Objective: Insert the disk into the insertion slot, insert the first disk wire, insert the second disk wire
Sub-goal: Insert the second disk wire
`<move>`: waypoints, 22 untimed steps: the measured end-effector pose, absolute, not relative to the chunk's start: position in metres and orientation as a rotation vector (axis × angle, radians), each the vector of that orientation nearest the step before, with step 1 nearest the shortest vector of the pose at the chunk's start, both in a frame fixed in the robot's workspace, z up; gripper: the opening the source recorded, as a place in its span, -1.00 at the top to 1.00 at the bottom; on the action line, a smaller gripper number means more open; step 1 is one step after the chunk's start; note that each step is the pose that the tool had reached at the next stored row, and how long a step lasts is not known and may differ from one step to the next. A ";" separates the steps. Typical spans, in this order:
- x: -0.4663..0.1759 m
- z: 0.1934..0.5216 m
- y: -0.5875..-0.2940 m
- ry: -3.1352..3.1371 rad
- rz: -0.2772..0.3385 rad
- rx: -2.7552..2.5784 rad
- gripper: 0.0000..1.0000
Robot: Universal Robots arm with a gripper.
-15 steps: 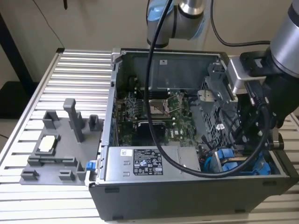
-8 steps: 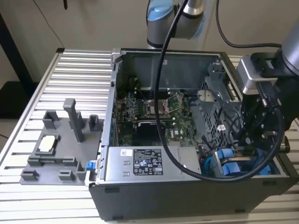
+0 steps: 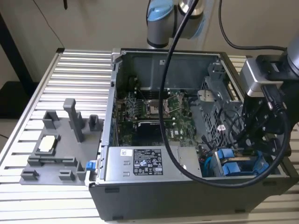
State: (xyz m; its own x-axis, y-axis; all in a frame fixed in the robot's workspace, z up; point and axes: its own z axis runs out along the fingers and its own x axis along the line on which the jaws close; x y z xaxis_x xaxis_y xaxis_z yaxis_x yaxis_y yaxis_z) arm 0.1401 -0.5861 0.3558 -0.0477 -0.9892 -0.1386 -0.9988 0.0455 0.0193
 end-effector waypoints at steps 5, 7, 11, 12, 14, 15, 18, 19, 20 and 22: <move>0.147 0.355 -0.586 2.216 0.197 -2.111 0.68; 0.147 0.355 -0.586 2.216 0.198 -2.111 0.68; 0.148 0.354 -0.586 2.216 0.198 -2.111 0.68; 0.149 0.354 -0.586 2.216 0.198 -2.111 0.68; 0.150 0.354 -0.586 2.216 0.198 -2.111 0.68; 0.151 0.353 -0.586 2.216 0.198 -2.111 0.68; 0.153 0.352 -0.586 2.216 0.198 -2.111 0.68; 0.154 0.351 -0.586 2.216 0.198 -2.111 0.68; 0.154 0.350 -0.586 2.216 0.198 -2.111 0.68; 0.154 0.348 -0.586 2.216 0.198 -2.111 0.68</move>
